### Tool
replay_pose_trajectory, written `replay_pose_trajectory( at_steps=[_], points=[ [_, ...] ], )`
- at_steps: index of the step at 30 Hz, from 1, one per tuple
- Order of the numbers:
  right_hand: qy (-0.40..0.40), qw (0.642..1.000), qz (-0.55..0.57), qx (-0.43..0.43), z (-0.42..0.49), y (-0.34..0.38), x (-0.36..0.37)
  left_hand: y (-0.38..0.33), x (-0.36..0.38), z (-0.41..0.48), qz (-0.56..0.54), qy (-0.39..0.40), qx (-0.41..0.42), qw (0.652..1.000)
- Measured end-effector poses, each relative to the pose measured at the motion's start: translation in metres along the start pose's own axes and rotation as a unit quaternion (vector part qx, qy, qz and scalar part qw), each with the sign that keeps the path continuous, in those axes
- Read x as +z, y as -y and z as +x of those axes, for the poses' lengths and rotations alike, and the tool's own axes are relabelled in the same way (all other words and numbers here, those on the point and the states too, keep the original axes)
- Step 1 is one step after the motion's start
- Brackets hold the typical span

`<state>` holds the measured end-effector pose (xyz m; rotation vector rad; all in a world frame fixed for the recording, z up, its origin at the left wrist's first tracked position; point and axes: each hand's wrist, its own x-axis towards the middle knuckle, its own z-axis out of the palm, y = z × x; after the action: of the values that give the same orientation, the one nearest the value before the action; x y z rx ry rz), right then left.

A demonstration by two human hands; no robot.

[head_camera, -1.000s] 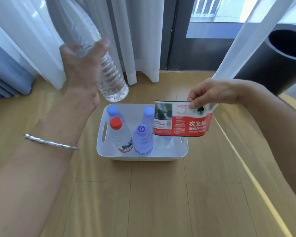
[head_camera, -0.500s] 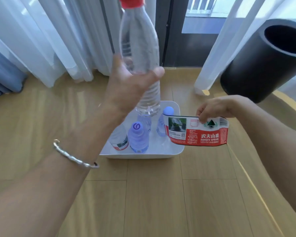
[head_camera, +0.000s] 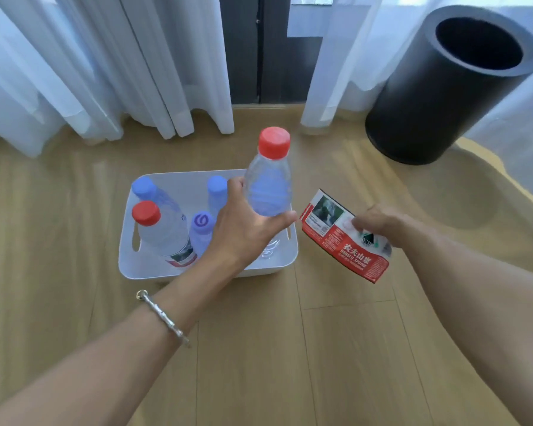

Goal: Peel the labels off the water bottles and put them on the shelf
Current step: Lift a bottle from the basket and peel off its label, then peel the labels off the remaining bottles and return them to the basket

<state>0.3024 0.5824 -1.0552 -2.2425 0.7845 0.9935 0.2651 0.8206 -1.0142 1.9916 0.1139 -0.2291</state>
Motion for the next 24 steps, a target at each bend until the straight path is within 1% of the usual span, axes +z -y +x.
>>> replay_pose_trajectory(
  at_steps=[5,7,9,11,13,18,21,24],
  points=[
    [-0.026,0.998,0.056,0.006,0.016,-0.008,0.017,0.020,0.014,0.005,0.028,0.005,-0.011,1.000],
    [-0.011,0.998,0.055,0.012,0.021,-0.010,0.023,0.025,0.019,0.007,0.035,0.002,-0.018,0.999],
    [0.007,0.999,0.030,0.011,0.022,-0.009,0.029,0.031,0.022,0.008,0.037,-0.001,-0.025,0.999],
    [0.002,1.000,0.013,0.005,0.025,-0.007,0.032,0.038,0.024,0.009,0.051,0.004,-0.037,0.998],
    [-0.016,1.000,0.019,-0.007,0.031,-0.003,0.031,0.044,0.025,0.008,0.070,0.010,-0.045,0.997],
    [-0.067,0.992,0.081,-0.075,0.035,0.020,0.025,0.054,0.025,0.001,0.101,0.031,-0.058,0.993],
    [-0.099,0.985,0.092,-0.109,0.031,0.036,0.028,0.061,0.026,-0.004,0.114,0.049,-0.065,0.990],
    [-0.134,0.967,0.104,-0.189,0.024,0.058,0.031,0.062,0.025,-0.005,0.122,0.079,-0.063,0.987]
  ],
)
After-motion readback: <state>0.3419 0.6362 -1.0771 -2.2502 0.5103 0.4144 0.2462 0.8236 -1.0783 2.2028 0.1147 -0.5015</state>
